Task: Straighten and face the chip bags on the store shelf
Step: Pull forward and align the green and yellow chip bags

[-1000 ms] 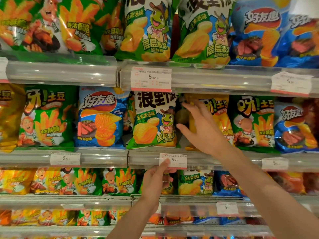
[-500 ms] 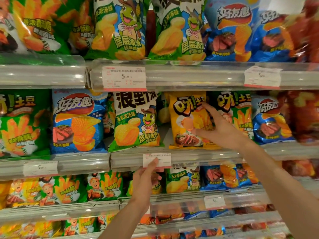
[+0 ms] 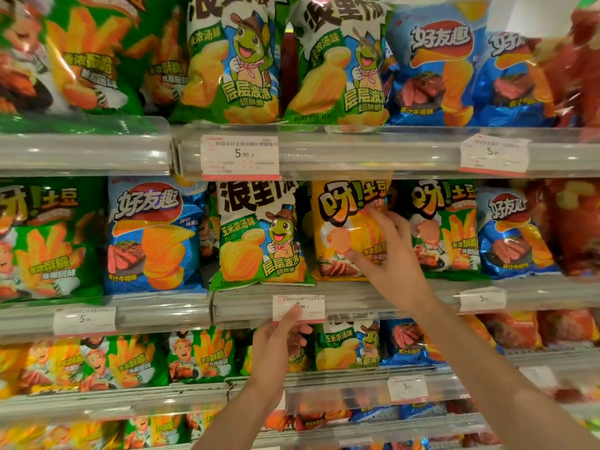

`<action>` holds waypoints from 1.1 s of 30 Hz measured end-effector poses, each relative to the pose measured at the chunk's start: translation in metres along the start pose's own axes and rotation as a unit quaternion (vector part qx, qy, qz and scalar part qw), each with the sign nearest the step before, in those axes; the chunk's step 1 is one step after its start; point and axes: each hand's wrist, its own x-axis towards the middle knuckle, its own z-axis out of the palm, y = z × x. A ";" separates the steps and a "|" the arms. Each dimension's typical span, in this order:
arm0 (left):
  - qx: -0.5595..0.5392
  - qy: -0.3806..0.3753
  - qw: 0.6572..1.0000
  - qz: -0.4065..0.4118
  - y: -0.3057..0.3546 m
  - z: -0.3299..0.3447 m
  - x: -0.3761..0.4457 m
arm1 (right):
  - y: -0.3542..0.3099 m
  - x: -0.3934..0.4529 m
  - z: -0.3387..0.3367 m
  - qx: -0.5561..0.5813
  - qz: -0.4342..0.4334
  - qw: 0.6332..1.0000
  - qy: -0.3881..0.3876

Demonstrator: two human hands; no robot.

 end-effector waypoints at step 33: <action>-0.005 0.037 0.999 -0.016 0.001 0.005 -0.001 | 0.006 -0.009 0.019 -0.097 -0.001 0.995 -0.007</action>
